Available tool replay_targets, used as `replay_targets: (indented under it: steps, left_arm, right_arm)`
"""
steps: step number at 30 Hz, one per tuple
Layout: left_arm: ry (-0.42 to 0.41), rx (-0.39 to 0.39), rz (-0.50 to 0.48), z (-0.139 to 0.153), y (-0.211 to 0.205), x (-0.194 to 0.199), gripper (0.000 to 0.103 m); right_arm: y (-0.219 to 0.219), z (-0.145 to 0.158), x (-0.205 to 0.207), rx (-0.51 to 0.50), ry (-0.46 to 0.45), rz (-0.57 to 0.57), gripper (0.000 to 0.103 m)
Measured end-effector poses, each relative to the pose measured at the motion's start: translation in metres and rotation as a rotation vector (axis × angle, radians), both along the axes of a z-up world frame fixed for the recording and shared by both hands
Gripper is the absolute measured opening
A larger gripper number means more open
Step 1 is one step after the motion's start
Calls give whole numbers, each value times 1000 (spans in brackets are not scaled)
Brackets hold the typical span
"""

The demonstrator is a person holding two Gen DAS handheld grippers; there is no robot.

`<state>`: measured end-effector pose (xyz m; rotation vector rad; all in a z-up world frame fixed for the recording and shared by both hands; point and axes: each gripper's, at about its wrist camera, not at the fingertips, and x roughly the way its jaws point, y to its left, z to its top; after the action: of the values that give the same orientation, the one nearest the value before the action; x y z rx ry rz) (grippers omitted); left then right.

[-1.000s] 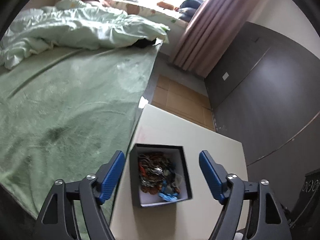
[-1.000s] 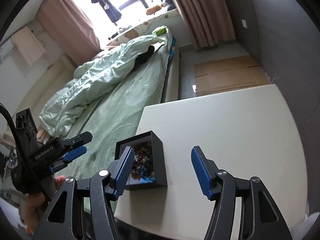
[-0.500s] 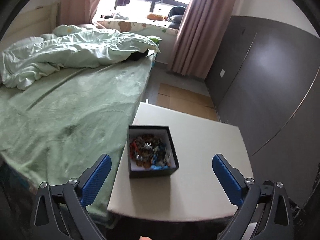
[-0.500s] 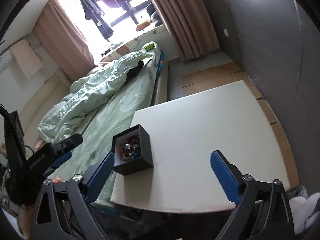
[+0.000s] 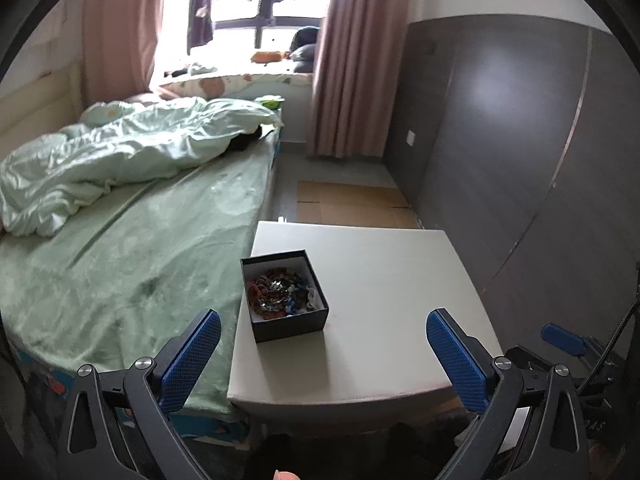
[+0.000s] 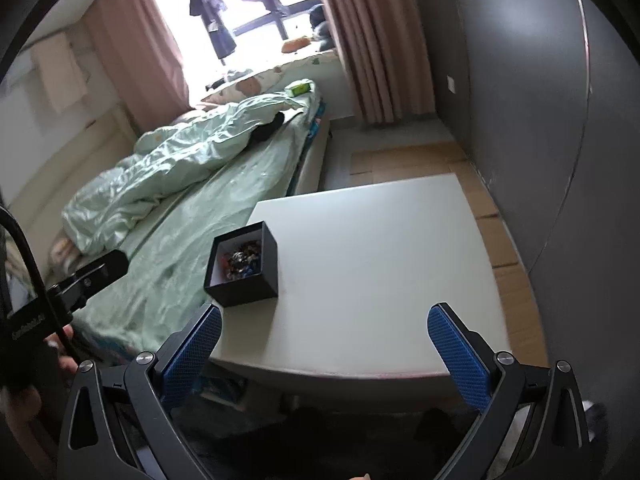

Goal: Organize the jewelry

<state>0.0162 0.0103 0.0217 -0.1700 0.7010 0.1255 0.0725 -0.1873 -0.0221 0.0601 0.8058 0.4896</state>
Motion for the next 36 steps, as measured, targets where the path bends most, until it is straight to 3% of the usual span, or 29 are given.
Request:
replay_targets:
  steps: [4,36]
  left_arm:
    - [-14,6,-31,5,-4,-2,103]
    - [-17,2,-16,1,2,-2,103]
  right_arm:
    - [-2,3,-6,48,12,36,103]
    - [13,9,-13,20,-22,30,103]
